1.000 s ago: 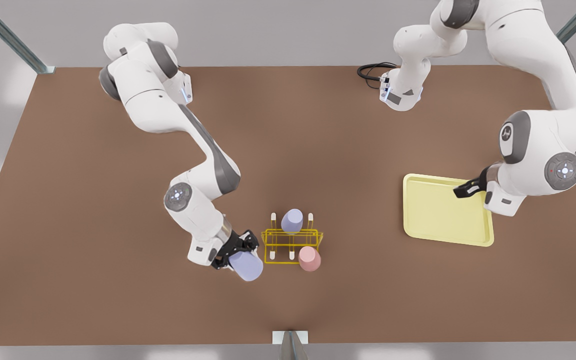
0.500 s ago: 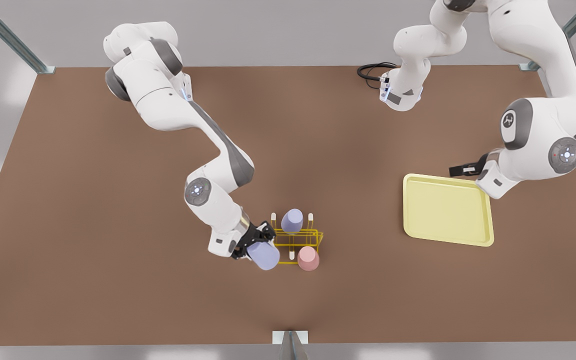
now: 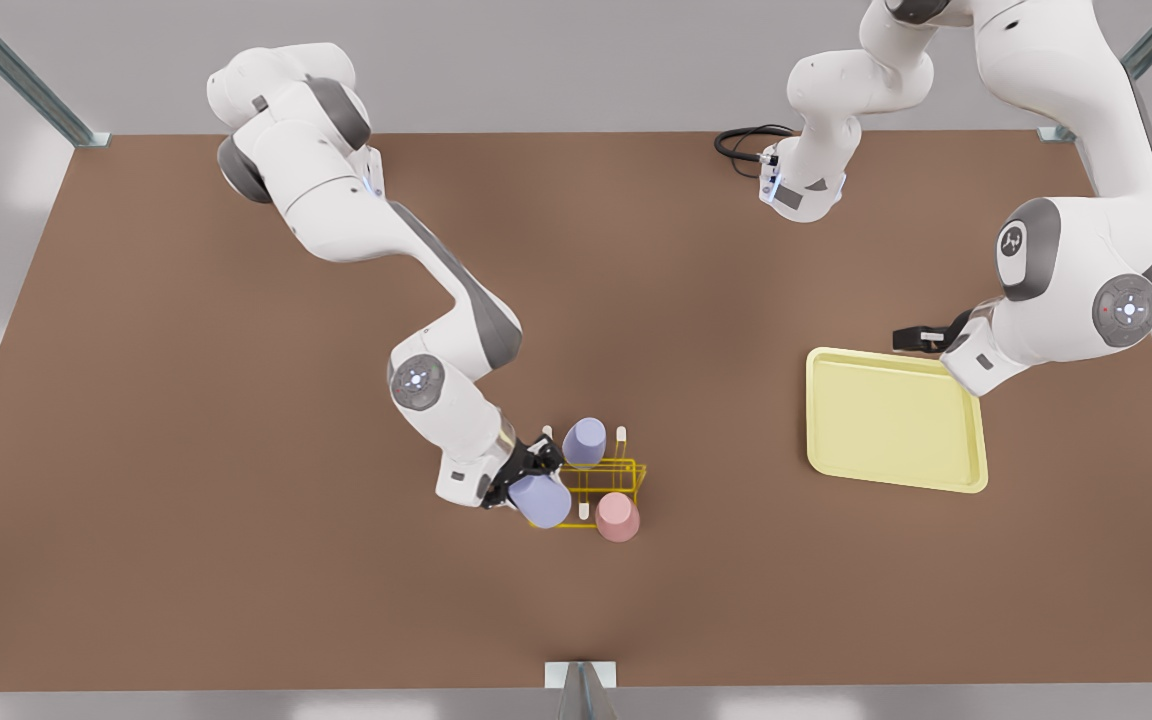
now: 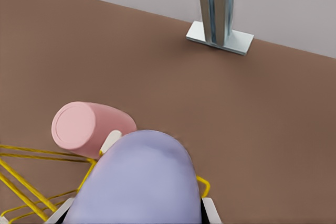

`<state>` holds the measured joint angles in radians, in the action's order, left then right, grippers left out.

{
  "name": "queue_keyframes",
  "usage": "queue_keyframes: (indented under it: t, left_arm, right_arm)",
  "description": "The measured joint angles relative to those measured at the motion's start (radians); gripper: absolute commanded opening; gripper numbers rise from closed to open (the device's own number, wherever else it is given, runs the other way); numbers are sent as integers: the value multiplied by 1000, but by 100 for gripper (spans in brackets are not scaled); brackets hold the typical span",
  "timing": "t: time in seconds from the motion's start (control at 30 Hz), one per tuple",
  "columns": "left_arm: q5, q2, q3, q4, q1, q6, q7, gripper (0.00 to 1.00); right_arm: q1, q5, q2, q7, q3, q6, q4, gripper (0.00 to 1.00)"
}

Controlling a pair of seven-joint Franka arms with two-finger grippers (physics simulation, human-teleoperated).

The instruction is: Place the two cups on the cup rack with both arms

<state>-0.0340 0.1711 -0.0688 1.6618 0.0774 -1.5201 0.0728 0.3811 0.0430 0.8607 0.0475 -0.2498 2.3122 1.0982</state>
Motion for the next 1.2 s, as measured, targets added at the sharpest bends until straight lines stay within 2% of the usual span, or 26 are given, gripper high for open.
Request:
queue_keyframes:
  t: [0.23,0.37,0.4,0.43,0.53,0.7,0.77,0.9,1.0,1.2]
  left_arm:
    - [0,1,-15,-5,0,-1,32,100]
    - [0,0,-27,-10,-1,0,41,100]
    - [0,1,-27,-10,-1,0,44,100]
    - [0,1,-27,-11,0,-1,45,100]
    - [2,4,-27,-18,1,-1,51,100]
    - [5,12,-28,-36,2,3,60,100]
    - [5,13,-28,-37,2,4,63,100]
    - [7,15,-28,-37,1,4,68,100]
    - [8,18,-28,-37,1,3,71,100]
    - [9,20,-28,-37,0,2,76,100]
  right_arm:
    - [3,-4,3,7,3,2,-13,93]
    - [-41,-7,-73,10,18,-70,-38,96]
    - [-56,-8,-89,10,20,-110,-69,96]
    - [-65,-11,-110,11,32,-157,-99,100]
    - [-50,-143,-194,12,56,-351,-106,100]
    - [-146,-246,-350,13,68,-685,-94,100]
    - [-185,-254,-479,12,80,-788,-16,100]
    - [-271,-205,-750,4,122,-869,288,100]
    - [-324,-181,-808,0,126,-892,356,100]
    - [-357,-166,-830,-7,128,-915,368,100]
